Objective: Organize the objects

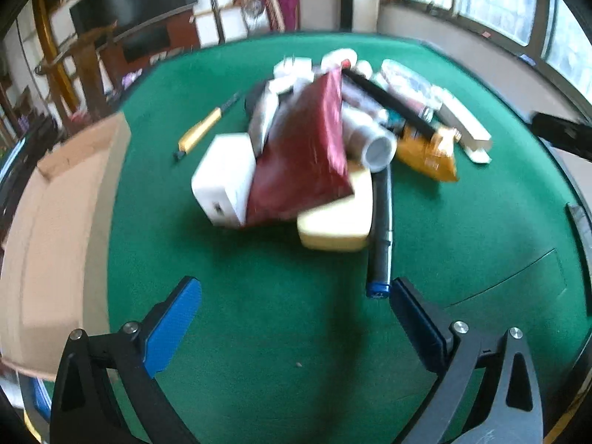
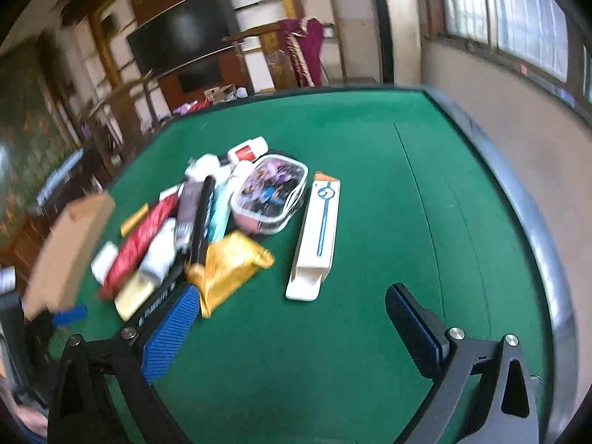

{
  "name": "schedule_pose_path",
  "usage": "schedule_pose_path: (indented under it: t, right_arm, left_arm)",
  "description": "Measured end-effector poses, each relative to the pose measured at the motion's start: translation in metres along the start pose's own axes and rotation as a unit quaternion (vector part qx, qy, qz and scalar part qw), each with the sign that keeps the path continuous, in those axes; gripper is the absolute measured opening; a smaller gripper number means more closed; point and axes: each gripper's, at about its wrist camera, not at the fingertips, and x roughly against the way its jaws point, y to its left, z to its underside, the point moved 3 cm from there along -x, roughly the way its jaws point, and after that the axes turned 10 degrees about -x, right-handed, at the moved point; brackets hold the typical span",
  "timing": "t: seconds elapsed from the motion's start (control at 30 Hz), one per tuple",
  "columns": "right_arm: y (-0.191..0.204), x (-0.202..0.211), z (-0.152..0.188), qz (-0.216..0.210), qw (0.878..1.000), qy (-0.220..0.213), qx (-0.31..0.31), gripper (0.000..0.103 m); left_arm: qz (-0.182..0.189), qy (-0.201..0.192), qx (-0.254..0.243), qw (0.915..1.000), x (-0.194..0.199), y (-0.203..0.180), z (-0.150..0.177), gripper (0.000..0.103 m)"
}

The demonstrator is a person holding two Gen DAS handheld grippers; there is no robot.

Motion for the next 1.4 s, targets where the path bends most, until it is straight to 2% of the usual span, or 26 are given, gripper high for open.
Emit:
schedule_pose_path:
  t: [0.1,0.13,0.17,0.23,0.37,0.4,0.47,0.5,0.63,0.67,0.7,0.8,0.87,0.93,1.0,1.03,1.1,1.17,1.2,1.23,1.3,1.37,1.4]
  right_arm:
    - [-0.006,-0.019,-0.023,0.001,1.0,0.025,-0.019,0.099]
    - [-0.008,-0.024,-0.027,0.011,0.999,0.029,-0.019,0.098]
    - [-0.009,-0.029,-0.033,0.022,0.999,0.029,-0.019,0.098]
    - [-0.007,-0.039,-0.041,0.047,0.998,0.034,-0.011,0.098]
    - [-0.007,-0.078,-0.05,0.079,0.994,0.072,-0.001,0.097]
    - [-0.006,-0.087,-0.05,0.086,0.993,0.08,0.004,0.094]
    - [-0.005,-0.102,-0.046,0.099,0.991,0.09,0.016,0.073]
    - [-0.004,-0.108,-0.046,0.101,0.99,0.094,0.015,0.07]
    - [0.001,-0.113,-0.048,0.134,0.987,0.076,0.039,0.052]
    - [0.002,-0.113,-0.048,0.129,0.988,0.073,0.039,0.041]
    - [0.004,-0.111,-0.046,0.126,0.989,0.067,0.043,0.035]
    - [0.008,-0.108,-0.039,0.126,0.99,0.04,0.052,0.032]
    - [0.004,-0.103,-0.035,0.108,0.993,0.028,0.039,0.031]
    - [0.001,-0.096,-0.036,0.082,0.996,0.024,0.024,0.031]
    - [-0.004,-0.084,-0.04,0.06,0.998,0.007,0.005,0.031]
    - [-0.004,-0.082,-0.04,0.045,0.999,0.007,-0.002,0.031]
    - [-0.002,-0.075,-0.041,0.026,1.0,0.003,-0.006,0.031]
    - [0.001,-0.07,-0.042,0.023,1.0,-0.003,-0.002,0.031]
    - [0.001,-0.066,-0.042,0.018,1.0,-0.006,-0.003,0.031]
    - [0.001,-0.065,-0.044,0.015,1.0,-0.007,-0.006,0.031]
    - [-0.001,-0.06,-0.045,0.008,1.0,-0.009,-0.012,0.031]
    - [-0.002,-0.057,-0.045,0.005,1.0,-0.01,-0.015,0.031]
    - [-0.004,-0.055,-0.044,0.003,1.0,-0.01,-0.015,0.031]
  left_arm:
    - [0.007,-0.015,-0.015,0.9997,-0.003,0.003,0.001,0.1]
    - [0.017,-0.016,-0.013,0.9996,-0.003,0.004,0.002,0.093]
    - [0.033,-0.023,-0.009,0.9992,-0.001,0.006,0.002,0.091]
    - [0.062,-0.045,0.003,0.9971,0.007,0.01,0.004,0.09]
    - [0.07,-0.047,0.008,0.9964,0.006,0.013,0.002,0.09]
    - [0.072,-0.046,0.01,0.9963,0.005,0.014,0.002,0.09]
    - [0.074,-0.045,0.017,0.9961,0.004,0.015,0.002,0.09]
    - [0.074,-0.045,0.021,0.9961,0.004,0.016,0.002,0.09]
    - [0.079,-0.047,0.031,0.9953,0.007,0.014,0.004,0.09]
    - [0.081,-0.046,0.033,0.9952,0.006,0.015,0.004,0.09]
    - [0.082,-0.045,0.034,0.9951,0.005,0.015,0.004,0.09]
    - [0.085,-0.045,0.039,0.9946,0.005,0.015,0.006,0.089]
    - [0.089,-0.046,0.042,0.9941,0.004,0.016,0.007,0.077]
    - [0.094,-0.037,0.048,0.9937,0.001,0.018,0.009,0.047]
    - [0.097,-0.019,0.048,0.994,-0.002,0.018,0.009,0.04]
    - [0.098,-0.015,0.045,0.9941,-0.001,0.018,0.007,0.039]
    - [0.102,-0.035,0.039,0.9934,0.016,0.017,-0.001,0.04]
    - [0.101,-0.047,0.007,0.9937,0.032,0.013,-0.019,0.055]
    - [0.101,-0.047,-0.009,0.9938,0.036,0.012,-0.029,0.071]
    - [0.097,-0.046,-0.022,0.994,0.037,0.012,-0.039,0.075]
    - [0.104,-0.027,-0.032,0.9938,0.027,0.017,-0.057,0.075]
    - [0.129,0.008,-0.017,0.9915,0.007,0.026,-0.072,0.075]
    - [0.138,0.02,-0.008,0.9902,-0.002,0.031,-0.078,0.07]
